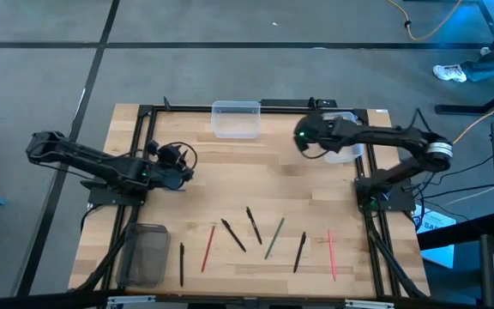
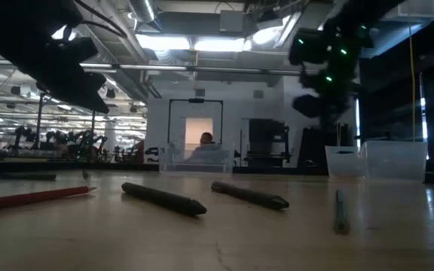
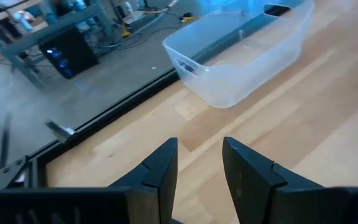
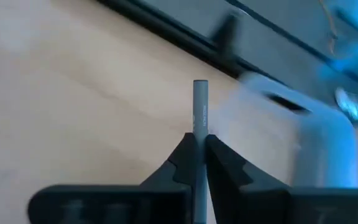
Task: Sort crayons/erasers/pens/pencils in bins
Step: Put the top gray crayon into the right transparent bin, then put the gray crayon into the right transparent bin
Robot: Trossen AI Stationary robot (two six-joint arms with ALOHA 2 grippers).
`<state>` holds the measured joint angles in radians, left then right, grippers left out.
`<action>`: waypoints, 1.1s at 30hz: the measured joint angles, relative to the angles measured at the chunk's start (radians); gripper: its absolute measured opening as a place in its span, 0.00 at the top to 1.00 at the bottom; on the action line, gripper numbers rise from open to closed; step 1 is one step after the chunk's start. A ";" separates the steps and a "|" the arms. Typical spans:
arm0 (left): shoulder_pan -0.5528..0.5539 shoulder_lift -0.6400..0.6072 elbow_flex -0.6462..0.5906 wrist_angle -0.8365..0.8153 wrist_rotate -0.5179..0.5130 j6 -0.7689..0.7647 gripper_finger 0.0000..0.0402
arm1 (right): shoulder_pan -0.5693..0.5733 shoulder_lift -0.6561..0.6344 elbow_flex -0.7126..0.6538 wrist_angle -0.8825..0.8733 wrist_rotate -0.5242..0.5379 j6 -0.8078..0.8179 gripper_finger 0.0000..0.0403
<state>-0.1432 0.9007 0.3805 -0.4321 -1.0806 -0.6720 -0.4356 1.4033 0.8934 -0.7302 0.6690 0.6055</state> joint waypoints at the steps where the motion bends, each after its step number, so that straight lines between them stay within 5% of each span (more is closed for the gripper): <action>1: 0.008 0.009 0.000 -0.001 -0.006 -0.006 0.70 | -0.025 -0.019 -0.023 0.006 0.000 0.021 0.94; 11: 0.074 0.074 0.000 0.051 0.026 0.028 0.70 | -0.209 -0.023 -0.193 0.082 -0.030 0.066 0.89; 21: 0.106 0.082 0.000 0.070 0.029 0.096 0.70 | -0.234 -0.025 -0.202 0.161 -0.034 -0.007 0.74; 30: 0.106 0.082 0.000 0.088 0.053 0.154 0.70 | -0.075 -0.028 -0.131 0.391 -0.075 -0.323 0.65; 33: 0.121 0.080 0.000 0.119 0.159 0.235 0.70 | -0.025 -0.026 -0.088 0.560 -0.234 -0.404 0.65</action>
<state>-0.0223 0.9811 0.3805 -0.3135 -0.9216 -0.4372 -0.4605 1.3775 0.8049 -0.1703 0.4346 0.2014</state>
